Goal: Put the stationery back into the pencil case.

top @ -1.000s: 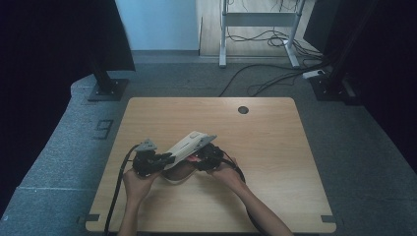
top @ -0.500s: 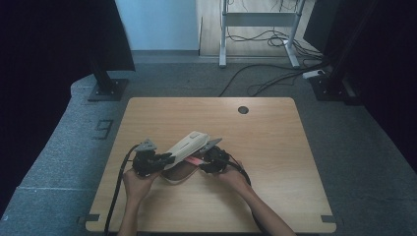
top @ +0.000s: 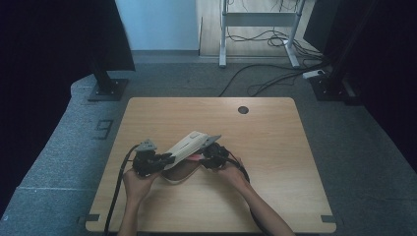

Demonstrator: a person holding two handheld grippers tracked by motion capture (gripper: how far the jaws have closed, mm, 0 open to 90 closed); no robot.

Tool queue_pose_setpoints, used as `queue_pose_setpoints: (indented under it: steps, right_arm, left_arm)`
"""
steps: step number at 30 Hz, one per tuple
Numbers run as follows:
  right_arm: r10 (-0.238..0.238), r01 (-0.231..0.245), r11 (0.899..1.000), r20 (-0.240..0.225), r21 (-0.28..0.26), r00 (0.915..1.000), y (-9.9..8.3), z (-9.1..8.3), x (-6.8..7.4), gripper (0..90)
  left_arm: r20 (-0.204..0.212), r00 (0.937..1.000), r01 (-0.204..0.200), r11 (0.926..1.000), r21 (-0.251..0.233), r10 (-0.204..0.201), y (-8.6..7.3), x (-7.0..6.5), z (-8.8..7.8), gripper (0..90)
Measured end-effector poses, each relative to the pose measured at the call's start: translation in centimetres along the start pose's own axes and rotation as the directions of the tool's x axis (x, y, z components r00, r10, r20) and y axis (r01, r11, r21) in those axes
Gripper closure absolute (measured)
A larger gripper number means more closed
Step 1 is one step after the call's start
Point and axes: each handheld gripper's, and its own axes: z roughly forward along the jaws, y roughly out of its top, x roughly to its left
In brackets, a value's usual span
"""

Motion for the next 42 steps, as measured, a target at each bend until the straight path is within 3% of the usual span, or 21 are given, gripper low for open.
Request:
queue_pose_setpoints:
  steps: [4, 8, 22, 42]
  right_arm:
    - [0.003, -0.003, 1.000, 0.024, 0.002, 0.9997, 0.0, 0.3, -0.5, 59.7]
    - [0.014, -0.013, 1.000, 0.029, -0.010, 0.9995, 0.0, 0.4, -0.8, 64.7]
    - [-0.001, 0.001, 1.000, -0.005, -0.008, 1.0000, 0.8, 1.0, 0.1, 65.4]
    - [0.012, -0.012, 0.999, -0.008, -0.041, 0.9999, 0.2, -0.3, -0.7, 52.8]
  left_arm:
    - [0.002, 1.0000, 0.001, 1.0000, 0.002, -0.001, 0.0, 0.0, 0.0, 74.6]
    - [0.003, 1.0000, 0.000, 1.0000, 0.002, 0.000, 0.0, 0.0, 0.0, 74.6]
    - [0.002, 1.0000, -0.002, 1.0000, 0.004, 0.002, 0.0, 0.0, 0.0, 74.4]
    - [0.036, 0.9993, -0.014, 0.9994, 0.032, 0.012, -0.7, -0.2, 0.7, 70.3]
